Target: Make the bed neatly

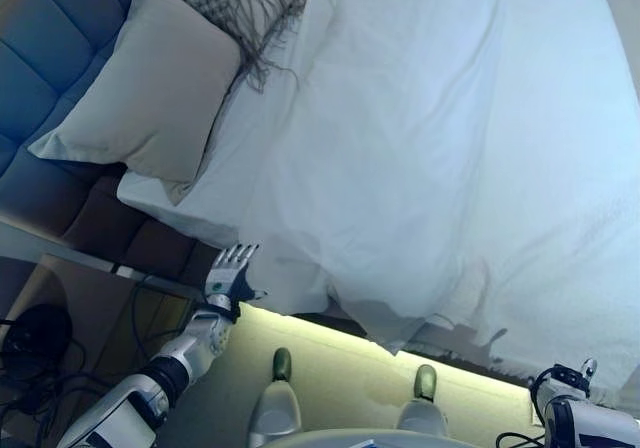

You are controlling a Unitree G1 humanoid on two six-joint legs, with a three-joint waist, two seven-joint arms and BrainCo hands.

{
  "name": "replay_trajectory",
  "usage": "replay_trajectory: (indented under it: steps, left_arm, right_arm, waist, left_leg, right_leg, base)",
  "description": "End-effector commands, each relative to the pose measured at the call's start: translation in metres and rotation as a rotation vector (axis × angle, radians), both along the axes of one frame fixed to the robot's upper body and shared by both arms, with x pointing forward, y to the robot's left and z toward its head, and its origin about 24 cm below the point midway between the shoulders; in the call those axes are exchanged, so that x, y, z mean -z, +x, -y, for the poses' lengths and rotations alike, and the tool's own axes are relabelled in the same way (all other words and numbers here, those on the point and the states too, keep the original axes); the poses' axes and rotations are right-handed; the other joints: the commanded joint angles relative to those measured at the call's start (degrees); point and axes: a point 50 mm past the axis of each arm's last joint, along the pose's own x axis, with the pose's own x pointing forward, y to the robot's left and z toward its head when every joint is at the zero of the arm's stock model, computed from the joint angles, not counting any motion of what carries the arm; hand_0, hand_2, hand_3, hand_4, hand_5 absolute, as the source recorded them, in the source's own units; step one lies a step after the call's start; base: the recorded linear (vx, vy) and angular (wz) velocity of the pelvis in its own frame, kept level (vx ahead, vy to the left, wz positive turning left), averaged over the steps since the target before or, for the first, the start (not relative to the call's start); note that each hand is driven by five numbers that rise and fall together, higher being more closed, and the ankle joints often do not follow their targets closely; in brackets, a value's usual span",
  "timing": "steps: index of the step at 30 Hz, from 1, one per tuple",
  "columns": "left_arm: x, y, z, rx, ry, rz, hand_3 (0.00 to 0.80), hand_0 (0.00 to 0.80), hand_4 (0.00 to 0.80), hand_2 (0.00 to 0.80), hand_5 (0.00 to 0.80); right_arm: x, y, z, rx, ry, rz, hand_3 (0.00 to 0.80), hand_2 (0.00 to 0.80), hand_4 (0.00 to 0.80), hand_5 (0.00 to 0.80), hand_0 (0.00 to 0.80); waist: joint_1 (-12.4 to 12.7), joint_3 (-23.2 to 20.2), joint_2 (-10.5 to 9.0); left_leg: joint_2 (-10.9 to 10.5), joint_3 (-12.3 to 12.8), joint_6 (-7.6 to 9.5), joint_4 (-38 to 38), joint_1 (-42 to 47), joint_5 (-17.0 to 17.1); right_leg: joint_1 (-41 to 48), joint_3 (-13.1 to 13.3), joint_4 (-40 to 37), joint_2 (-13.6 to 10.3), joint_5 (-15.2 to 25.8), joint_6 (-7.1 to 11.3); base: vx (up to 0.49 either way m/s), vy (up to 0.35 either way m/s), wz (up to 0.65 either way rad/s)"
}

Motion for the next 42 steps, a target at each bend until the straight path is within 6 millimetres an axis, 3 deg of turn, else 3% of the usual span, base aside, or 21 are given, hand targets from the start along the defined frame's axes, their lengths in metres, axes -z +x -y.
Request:
replay_trajectory:
  steps: [1,7,10,14,20,24,27,29,34,35,36,42]
  left_arm:
    - [-0.01,0.011,-0.027,-0.14,-0.058,0.025,0.0,0.0,0.0,0.0,0.0]
    - [-0.025,0.025,-0.004,-0.099,-0.197,0.101,0.0,0.0,0.0,0.0,0.0]
    - [-0.047,0.043,0.015,-0.057,-0.314,0.188,0.0,0.0,0.0,0.0,0.0]
    - [-0.067,0.051,0.028,-0.022,-0.441,0.242,0.0,0.0,0.0,0.0,0.0]
    - [-0.086,0.05,0.022,0.006,-0.487,0.299,0.0,0.0,0.0,0.0,0.0]
    - [-0.091,0.05,0.016,-0.006,-0.527,0.321,0.0,0.0,0.0,0.0,0.0]
    - [-0.095,0.053,0.016,-0.023,-0.538,0.349,0.0,0.0,0.0,0.0,0.0]
    - [-0.102,0.054,0.01,-0.039,-0.534,0.359,0.0,0.0,0.0,0.0,0.0]
    - [-0.111,0.053,0.002,-0.064,-0.521,0.377,0.0,0.0,0.0,0.0,0.0]
    - [-0.111,0.053,0.002,-0.065,-0.52,0.381,0.0,0.0,0.0,0.0,0.0]
    - [-0.112,0.053,0.003,-0.064,-0.521,0.382,0.0,0.0,0.0,0.0,0.0]
    - [-0.111,0.05,0.004,-0.055,-0.528,0.398,0.0,0.0,0.0,0.0,0.0]
  right_arm:
    - [-0.005,0.016,-0.001,-0.142,-0.052,0.002,0.0,0.0,0.0,0.0,0.0]
    - [-0.015,0.058,-0.016,-0.306,-0.097,0.065,0.0,0.0,0.0,0.0,0.0]
    - [-0.026,0.094,-0.034,-0.538,-0.221,0.027,0.0,0.0,0.0,0.0,0.0]
    - [-0.05,0.129,-0.043,-0.741,-0.41,-0.028,0.0,0.0,0.0,0.0,0.0]
    - [-0.073,0.154,-0.043,-0.833,-0.498,-0.022,0.0,0.0,0.0,0.0,0.0]
    - [-0.072,0.15,-0.035,-0.868,-0.498,-0.121,0.0,0.0,0.0,0.0,0.0]
    - [-0.055,0.112,-0.01,-0.861,-0.473,-0.189,0.0,0.0,0.0,0.0,0.0]
    - [-0.045,0.093,-0.005,-0.858,-0.423,-0.217,0.0,0.0,0.0,0.0,0.0]
    - [-0.032,0.073,-0.005,-0.883,-0.358,-0.268,0.0,0.0,0.0,0.0,0.0]
    - [-0.031,0.074,-0.005,-0.887,-0.351,-0.271,0.147,0.147,0.147,0.147,0.147]
    - [-0.031,0.074,-0.006,-0.888,-0.346,-0.269,0.8,0.8,0.8,0.8,0.8]
    - [-0.037,0.086,-0.009,-0.879,-0.332,-0.189,0.8,0.8,0.8,0.8,0.8]
  waist:
    - [2.6,0.71,-0.62]
    - [3.91,3.54,1.01]
    - [4.82,6.64,1.7]
    - [5.68,10.03,2.68]
    - [7.27,13.54,2.43]
    - [7.72,14.99,2.14]
    - [7.07,15.88,1.95]
    - [6.88,16.18,1.22]
    - [6.86,16.72,-0.19]
    - [6.87,16.84,-0.22]
    - [6.9,16.93,-0.19]
    - [7.27,17.08,0.2]
  left_leg:
    - [0.02,-0.49,2.65,3.45,0.35,-2.63]
    - [-1.74,-2.49,3.19,4.87,-3.26,-2.45]
    - [-3.11,-3.48,3.59,5.84,-7.32,-1.74]
    - [-4.55,-4.11,4.02,7.62,-11.87,-0.89]
    - [-5.32,-4.37,4.45,10.28,-17.05,-0.12]
    - [-5.47,-3.92,4.65,11.38,-18.98,0.0]
    - [-5.66,-3.6,4.78,11.94,-20.19,0.02]
    - [-5.58,-3.63,4.88,12.45,-20.74,-0.07]
    - [-5.3,-3.92,4.85,13.41,-21.71,-0.08]
    - [-5.3,-3.95,4.9,13.49,-21.91,-0.03]
    - [-5.34,-3.95,4.94,13.49,-22.06,0.03]
    - [-5.98,-4.19,5.11,13.41,-22.86,0.31]
  right_leg:
    - [-3.56,1.71,8.19,-0.85,-2.3,-0.65]
    - [-6.17,0.64,10.43,-2.36,-2.73,-0.85]
    - [-9.83,-0.33,11.77,-3.38,-1.97,-0.77]
    - [-13.52,-0.94,12.94,-4.26,-0.96,-0.79]
    - [-17.38,-1.63,14.64,-4.91,-0.05,-0.03]
    - [-19.24,-1.48,15.73,-4.67,-0.05,0.14]
    - [-20.91,-0.47,16.4,-4.33,0.05,0.29]
    - [-21.14,-0.46,16.42,-4.05,0.16,0.43]
    - [-21.59,-0.44,16.48,-3.33,0.34,0.36]
    - [-21.74,-0.39,16.51,-3.27,0.35,0.34]
    - [-21.84,-0.36,16.47,-3.25,0.4,0.35]
    - [-22.22,-0.89,15.97,-3.53,0.75,0.36]
  base:
    - [0.034,0.049,0.0]
    - [-0.065,0.084,0.08]
    - [-0.163,0.07,0.35]
    - [-0.109,0.057,0.17]
    - [-0.061,-0.012,0.17]
    - [-0.029,0.002,0.18]
    - [-0.038,0.031,0.23]
    - [-0.008,-0.055,0.17]
    - [0.014,-0.061,0.01]
    - [0.0,0.0,0.0]
    - [0.0,0.0,0.0]
    - [0.005,0.004,0.02]
